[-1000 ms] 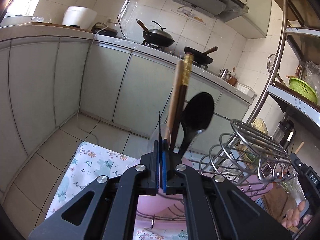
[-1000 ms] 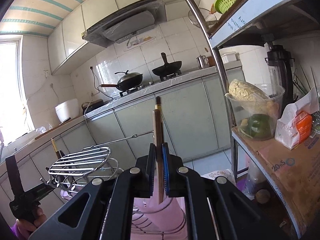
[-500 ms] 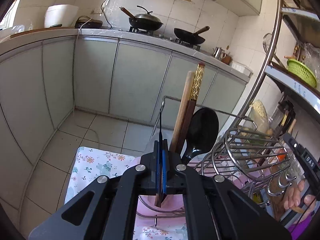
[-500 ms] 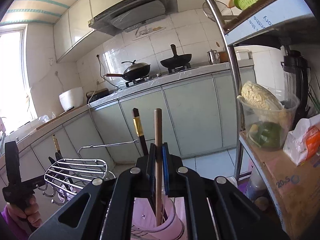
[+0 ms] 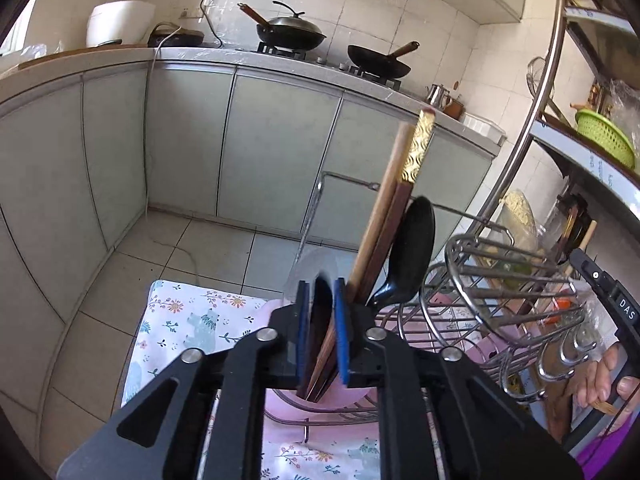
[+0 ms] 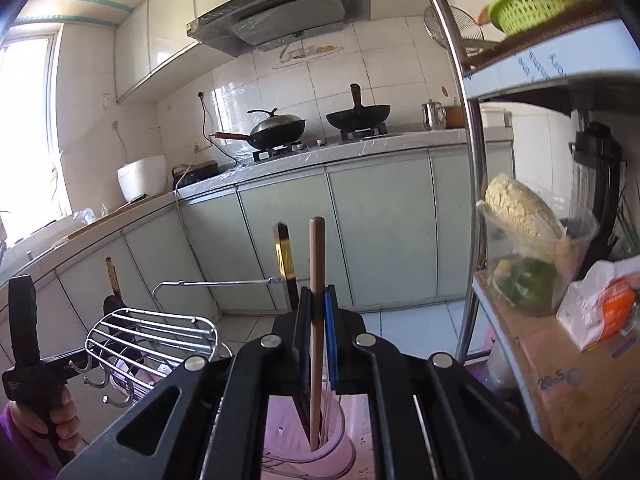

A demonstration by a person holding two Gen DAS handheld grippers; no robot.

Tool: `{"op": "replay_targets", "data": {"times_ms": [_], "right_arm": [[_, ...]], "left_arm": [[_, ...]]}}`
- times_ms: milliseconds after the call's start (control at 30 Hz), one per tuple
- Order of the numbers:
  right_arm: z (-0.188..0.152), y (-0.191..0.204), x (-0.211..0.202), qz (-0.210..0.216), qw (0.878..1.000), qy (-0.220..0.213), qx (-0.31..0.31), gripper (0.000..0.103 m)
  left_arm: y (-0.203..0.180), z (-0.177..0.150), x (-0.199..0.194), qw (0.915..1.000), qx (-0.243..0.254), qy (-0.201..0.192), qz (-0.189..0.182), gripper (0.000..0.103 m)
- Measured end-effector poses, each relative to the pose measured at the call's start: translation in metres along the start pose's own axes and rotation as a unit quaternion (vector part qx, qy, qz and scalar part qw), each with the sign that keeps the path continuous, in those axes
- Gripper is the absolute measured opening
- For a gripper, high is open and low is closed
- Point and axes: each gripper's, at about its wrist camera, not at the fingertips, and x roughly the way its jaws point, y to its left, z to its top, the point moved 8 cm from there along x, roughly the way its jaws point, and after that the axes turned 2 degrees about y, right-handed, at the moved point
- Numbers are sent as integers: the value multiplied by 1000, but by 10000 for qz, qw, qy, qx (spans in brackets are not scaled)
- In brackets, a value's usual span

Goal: Organize utensils
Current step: 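Lower the knife into the pink cup with the left gripper while the right inserts its chopstick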

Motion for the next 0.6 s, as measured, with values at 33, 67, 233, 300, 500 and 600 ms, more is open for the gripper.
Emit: {"op": "replay_targets", "data": {"times_ms": [33, 67, 233, 300, 500, 600], "right_arm": [[3, 0, 0, -32, 10000, 15, -64, 6], [5, 0, 0, -48, 9999, 46, -116, 6], [10, -1, 2, -105, 9993, 228, -269, 6], [3, -1, 8, -65, 9990, 381, -225, 6], [-13, -7, 13, 4, 9988, 492, 47, 10], [-14, -10, 12, 34, 9984, 542, 149, 24]], "left_arm": [[1, 0, 0, 10000, -33, 17, -22, 15], [1, 0, 0, 10000, -49, 33, -33, 15], [0, 0, -1, 10000, -42, 83, -21, 19], [0, -1, -1, 9999, -48, 115, -37, 21], [-4, -9, -2, 9997, -19, 223, -122, 32], [-5, -11, -4, 9997, 17, 213, -73, 33]]}}
